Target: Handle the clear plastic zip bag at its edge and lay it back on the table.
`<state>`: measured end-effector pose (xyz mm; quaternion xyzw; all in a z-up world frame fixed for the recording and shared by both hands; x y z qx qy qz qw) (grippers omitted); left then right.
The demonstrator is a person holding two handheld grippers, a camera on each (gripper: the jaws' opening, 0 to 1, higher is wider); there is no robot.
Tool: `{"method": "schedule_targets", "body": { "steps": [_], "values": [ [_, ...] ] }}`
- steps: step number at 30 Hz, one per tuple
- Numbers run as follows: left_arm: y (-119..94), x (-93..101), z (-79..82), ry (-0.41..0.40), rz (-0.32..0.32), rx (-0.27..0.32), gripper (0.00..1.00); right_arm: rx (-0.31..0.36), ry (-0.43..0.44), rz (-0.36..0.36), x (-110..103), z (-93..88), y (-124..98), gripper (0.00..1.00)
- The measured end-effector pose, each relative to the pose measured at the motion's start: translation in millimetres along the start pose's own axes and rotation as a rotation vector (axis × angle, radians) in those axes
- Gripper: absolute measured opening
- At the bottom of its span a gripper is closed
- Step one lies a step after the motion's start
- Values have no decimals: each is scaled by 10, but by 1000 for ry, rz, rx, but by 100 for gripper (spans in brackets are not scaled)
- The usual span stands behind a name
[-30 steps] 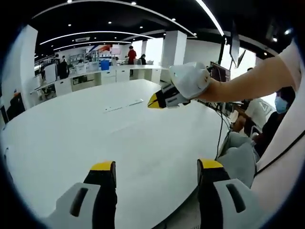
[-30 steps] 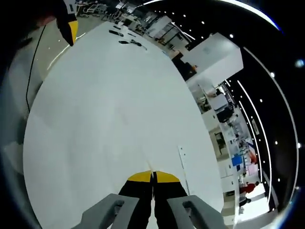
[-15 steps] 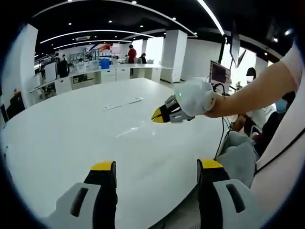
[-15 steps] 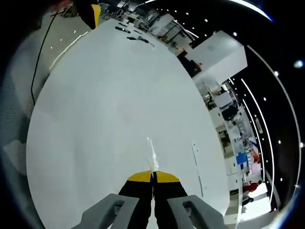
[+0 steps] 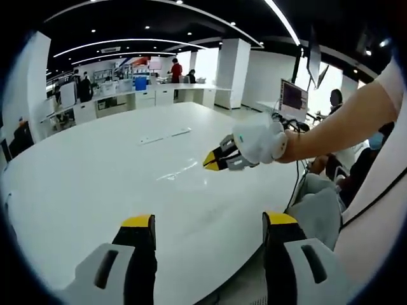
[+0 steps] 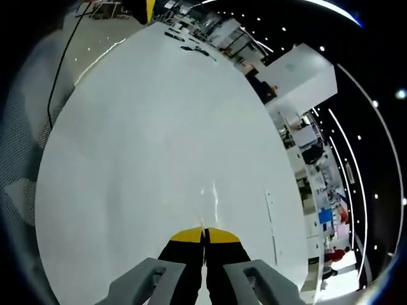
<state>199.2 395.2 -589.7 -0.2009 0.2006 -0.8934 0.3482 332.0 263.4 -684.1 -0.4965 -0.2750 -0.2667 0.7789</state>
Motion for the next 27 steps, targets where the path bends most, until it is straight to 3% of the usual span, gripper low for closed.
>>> {"method": "schedule_targets", "body": {
  "steps": [13, 20, 27],
  "values": [
    [3, 6, -36, -6, -2, -5, 66, 3, 4, 31, -128, -1, 33, 0],
    [-11, 3, -62, -4, -4, -12, 66, -9, 26, 50, -225, -10, 44, 5],
    [-1, 8, -56, -8, -5, -4, 66, -17, 51, 115, -417, -49, 39, 11]
  ]
}}
Point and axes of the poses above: the point that each gripper's makers call its tool centre point, and the gripper's own axes: y roughly forward along the fingers, x roughly to its right, z roughly out of its top, the point moved 1 cm from there along -y, roughly backward along the fingers, and after that the axes turned 8 degrees about -z, right-handed, at the moved point
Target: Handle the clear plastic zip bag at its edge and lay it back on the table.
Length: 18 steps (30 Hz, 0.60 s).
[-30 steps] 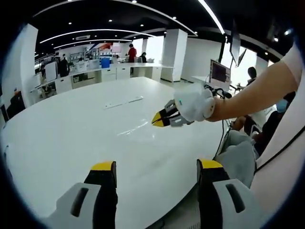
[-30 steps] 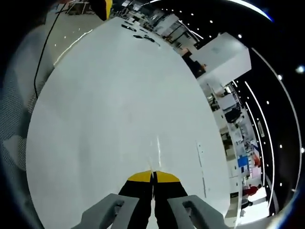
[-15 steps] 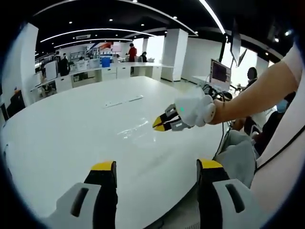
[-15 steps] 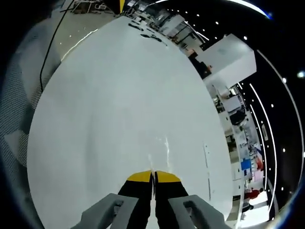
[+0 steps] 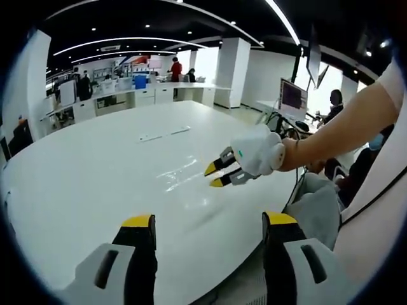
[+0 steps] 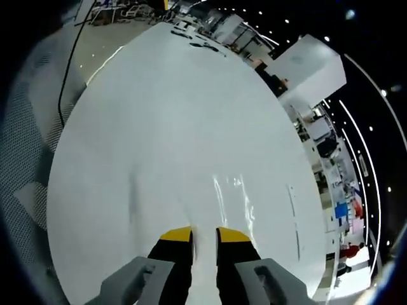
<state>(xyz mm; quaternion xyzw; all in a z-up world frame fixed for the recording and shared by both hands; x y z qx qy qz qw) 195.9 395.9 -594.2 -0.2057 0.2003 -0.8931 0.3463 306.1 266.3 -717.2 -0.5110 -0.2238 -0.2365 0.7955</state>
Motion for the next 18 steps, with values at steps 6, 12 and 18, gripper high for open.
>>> {"method": "schedule_targets", "body": {
  "steps": [6, 12, 18],
  "values": [
    [-1, 12, -25, -3, -3, -2, 66, 4, 26, 35, -55, -2, 14, 19],
    [-3, 17, -45, -5, -5, -8, 66, -4, 53, 66, -110, -4, 16, 24],
    [7, 57, -36, 0, -9, -13, 65, -9, 70, 90, -155, 4, 11, 25]
  ]
}}
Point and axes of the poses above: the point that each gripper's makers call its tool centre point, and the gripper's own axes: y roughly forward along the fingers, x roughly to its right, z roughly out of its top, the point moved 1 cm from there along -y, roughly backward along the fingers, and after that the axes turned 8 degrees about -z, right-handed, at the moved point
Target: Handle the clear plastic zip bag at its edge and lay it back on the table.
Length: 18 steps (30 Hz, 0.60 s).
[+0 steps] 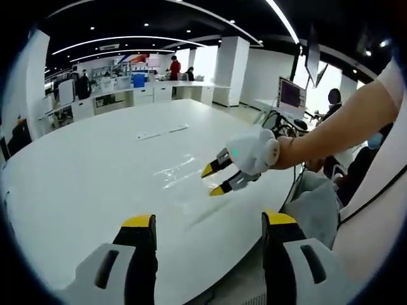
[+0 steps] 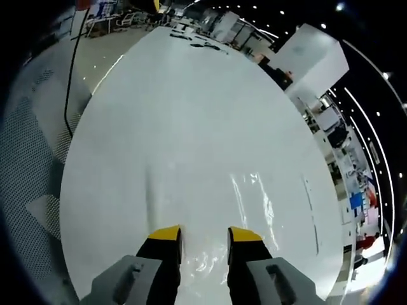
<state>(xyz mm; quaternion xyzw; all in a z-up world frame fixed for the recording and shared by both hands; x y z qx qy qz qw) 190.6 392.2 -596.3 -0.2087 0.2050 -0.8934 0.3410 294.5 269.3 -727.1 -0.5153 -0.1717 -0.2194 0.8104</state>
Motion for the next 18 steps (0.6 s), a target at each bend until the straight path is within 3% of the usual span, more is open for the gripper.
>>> {"method": "schedule_targets", "body": {
  "steps": [13, 18],
  "values": [
    [-7, 18, 21, 2, 0, -1, 65, -3, 19, 10, -27, -24, -37, 28],
    [-6, 27, 15, 0, -2, -2, 65, 22, 67, 32, -52, 17, -52, 33]
  ]
}}
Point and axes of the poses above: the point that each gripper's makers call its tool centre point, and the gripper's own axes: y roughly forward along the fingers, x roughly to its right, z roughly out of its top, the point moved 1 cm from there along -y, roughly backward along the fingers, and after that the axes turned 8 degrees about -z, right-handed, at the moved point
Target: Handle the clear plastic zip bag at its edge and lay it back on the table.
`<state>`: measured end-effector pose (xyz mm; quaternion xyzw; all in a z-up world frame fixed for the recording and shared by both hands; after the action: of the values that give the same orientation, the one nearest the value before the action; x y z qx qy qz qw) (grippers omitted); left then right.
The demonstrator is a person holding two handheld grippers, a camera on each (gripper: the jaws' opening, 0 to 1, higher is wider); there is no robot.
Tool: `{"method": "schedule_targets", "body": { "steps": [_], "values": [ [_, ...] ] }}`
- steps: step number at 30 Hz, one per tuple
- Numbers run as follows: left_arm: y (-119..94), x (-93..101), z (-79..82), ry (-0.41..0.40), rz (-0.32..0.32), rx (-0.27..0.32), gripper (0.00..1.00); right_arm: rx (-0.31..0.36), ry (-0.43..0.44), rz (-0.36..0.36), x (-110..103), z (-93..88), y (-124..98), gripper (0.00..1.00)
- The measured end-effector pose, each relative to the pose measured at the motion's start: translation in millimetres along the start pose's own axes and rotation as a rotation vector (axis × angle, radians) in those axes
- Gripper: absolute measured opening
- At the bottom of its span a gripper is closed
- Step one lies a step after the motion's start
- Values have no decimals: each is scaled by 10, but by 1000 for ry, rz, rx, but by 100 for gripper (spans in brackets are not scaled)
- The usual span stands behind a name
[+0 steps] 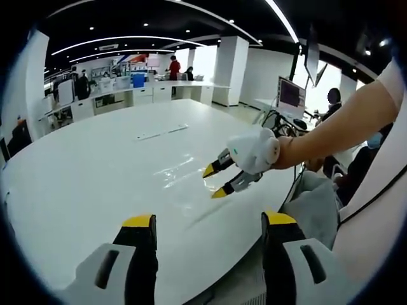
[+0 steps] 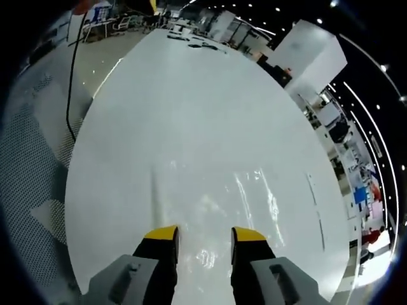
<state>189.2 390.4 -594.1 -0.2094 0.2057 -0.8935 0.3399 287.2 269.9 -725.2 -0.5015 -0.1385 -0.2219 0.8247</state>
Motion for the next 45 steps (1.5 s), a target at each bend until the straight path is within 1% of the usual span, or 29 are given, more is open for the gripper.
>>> {"method": "schedule_targets", "body": {
  "steps": [2, 11, 17, 19, 24, 29, 31, 34, 35, 37, 42, 44, 45],
  "values": [
    [-2, 1, -7, -1, 0, -1, 65, -15, -17, 3, -4, -28, 6, 34],
    [-43, -3, -25, -9, 7, 7, 65, -29, -5, 12, -13, -70, 12, 34],
    [-60, -21, -58, -15, 10, 10, 65, -19, 11, 32, -63, -52, -3, 40],
    [-61, -21, -61, -14, 9, 10, 65, -19, 5, 31, -73, -51, -12, 41],
    [-66, -19, -72, -14, 11, 15, 65, -21, 23, 30, -83, -66, -35, 41],
    [-82, -32, -93, -10, 20, 18, 66, -16, 51, 32, -83, -81, -45, 46],
    [-89, -45, -98, -7, 27, 21, 67, -3, 100, 32, -76, -75, -58, 48],
    [-97, -46, -105, -4, 33, 22, 68, 4, 115, 27, -88, -76, -83, 49],
    [-101, -50, -111, 4, 38, 21, 68, 17, 147, 11, -64, -68, -89, 49],
    [-112, -59, -119, 10, 48, 19, 70, 26, 186, 10, -73, -67, -109, 50],
    [-132, -96, -155, 12, 73, 11, 74, 40, 237, 7, -89, -75, -106, 54],
    [-133, -113, -163, 9, 80, 13, 75, 39, 241, 5, -96, -99, -120, 56],
    [-133, -120, -166, 8, 86, 14, 76, 44, 264, 8, -106, -108, -133, 56]
  ]
}}
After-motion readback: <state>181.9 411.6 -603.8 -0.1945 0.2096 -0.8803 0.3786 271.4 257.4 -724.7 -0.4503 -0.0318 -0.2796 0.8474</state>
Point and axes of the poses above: the point that each gripper's makers call its tool centre point, and the gripper's own axes: y roughly forward along the fingers, x roughly to its right, z roughly out of its top, the point moved 1 cm from there along -y, roughly backward along the fingers, and after that the axes turned 8 degrees about -z, right-handed, at the moved point
